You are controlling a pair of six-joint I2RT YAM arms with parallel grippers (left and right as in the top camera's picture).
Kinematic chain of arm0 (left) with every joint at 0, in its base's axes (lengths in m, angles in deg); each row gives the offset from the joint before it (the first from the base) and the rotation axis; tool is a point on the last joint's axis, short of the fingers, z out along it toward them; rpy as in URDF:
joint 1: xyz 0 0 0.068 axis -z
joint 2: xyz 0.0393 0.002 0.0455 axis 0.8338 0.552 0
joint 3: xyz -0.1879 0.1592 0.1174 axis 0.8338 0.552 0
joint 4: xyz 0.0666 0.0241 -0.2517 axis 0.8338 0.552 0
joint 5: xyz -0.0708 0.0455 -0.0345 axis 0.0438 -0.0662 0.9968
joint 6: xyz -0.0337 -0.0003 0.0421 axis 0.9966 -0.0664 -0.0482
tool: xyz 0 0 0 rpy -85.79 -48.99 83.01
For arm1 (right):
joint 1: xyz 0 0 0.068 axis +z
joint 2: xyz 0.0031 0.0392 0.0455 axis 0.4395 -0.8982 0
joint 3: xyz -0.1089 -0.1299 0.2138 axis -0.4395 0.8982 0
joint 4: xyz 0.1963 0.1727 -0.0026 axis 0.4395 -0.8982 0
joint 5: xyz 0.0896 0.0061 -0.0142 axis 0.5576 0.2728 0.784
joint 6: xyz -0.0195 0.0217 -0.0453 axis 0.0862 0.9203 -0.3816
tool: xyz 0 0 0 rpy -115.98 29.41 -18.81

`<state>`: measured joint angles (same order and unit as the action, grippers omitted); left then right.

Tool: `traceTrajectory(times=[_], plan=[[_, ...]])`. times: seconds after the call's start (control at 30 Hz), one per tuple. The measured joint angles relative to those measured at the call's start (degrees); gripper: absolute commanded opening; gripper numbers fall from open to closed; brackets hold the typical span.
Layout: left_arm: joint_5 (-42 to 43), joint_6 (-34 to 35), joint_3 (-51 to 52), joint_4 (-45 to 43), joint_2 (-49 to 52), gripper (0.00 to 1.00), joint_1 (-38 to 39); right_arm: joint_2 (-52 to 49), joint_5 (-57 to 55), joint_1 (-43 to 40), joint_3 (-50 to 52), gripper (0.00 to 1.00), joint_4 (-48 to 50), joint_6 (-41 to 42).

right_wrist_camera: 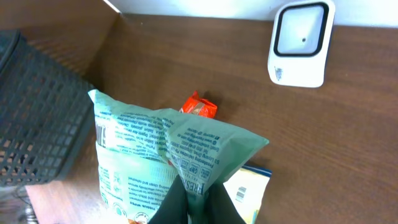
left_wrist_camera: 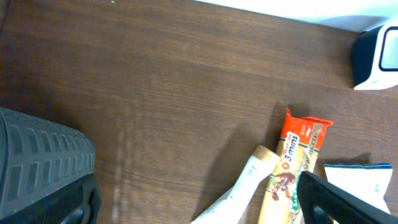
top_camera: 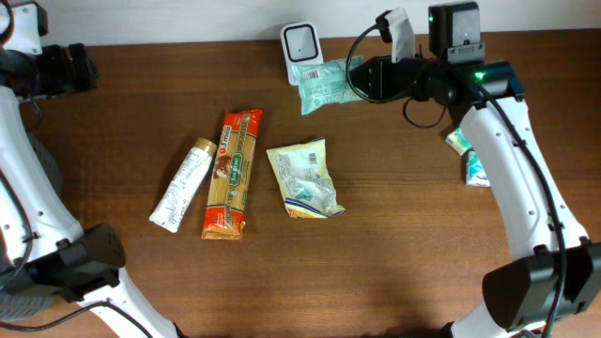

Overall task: Scan the item barcode
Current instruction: 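Hold the wipes pack under the white scanner, then carry the wipes pack right and drop it by the boxes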

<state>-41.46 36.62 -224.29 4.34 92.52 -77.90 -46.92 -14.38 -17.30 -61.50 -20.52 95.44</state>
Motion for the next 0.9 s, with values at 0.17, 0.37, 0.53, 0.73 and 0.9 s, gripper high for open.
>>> traceTrajectory(times=[0.17,0.37,0.53,0.73,0.9], plan=[[0.0,0.0,0.0,0.0,0.0,0.99,0.0,0.0,-3.3,0.2,-0.9,0.04,-0.1,-1.5],[0.0,0.0,0.0,0.0,0.0,0.99,0.0,0.0,-28.7,7.6,-0.9,0.04,8.2,-6.2],[0.0,0.0,0.0,-0.2,0.0,0.99,0.0,-4.5,-49.4,14.7,-1.4,0.04,29.4,-28.9],[0.0,0.0,0.0,0.0,0.0,0.99,0.0,-17.8,-56.7,15.4,-1.6,0.04,59.9,-57.1],[0.0,0.0,0.0,0.0,0.0,0.99,0.0,-29.7,-58.2,15.4,-1.8,0.04,78.9,-68.7]])
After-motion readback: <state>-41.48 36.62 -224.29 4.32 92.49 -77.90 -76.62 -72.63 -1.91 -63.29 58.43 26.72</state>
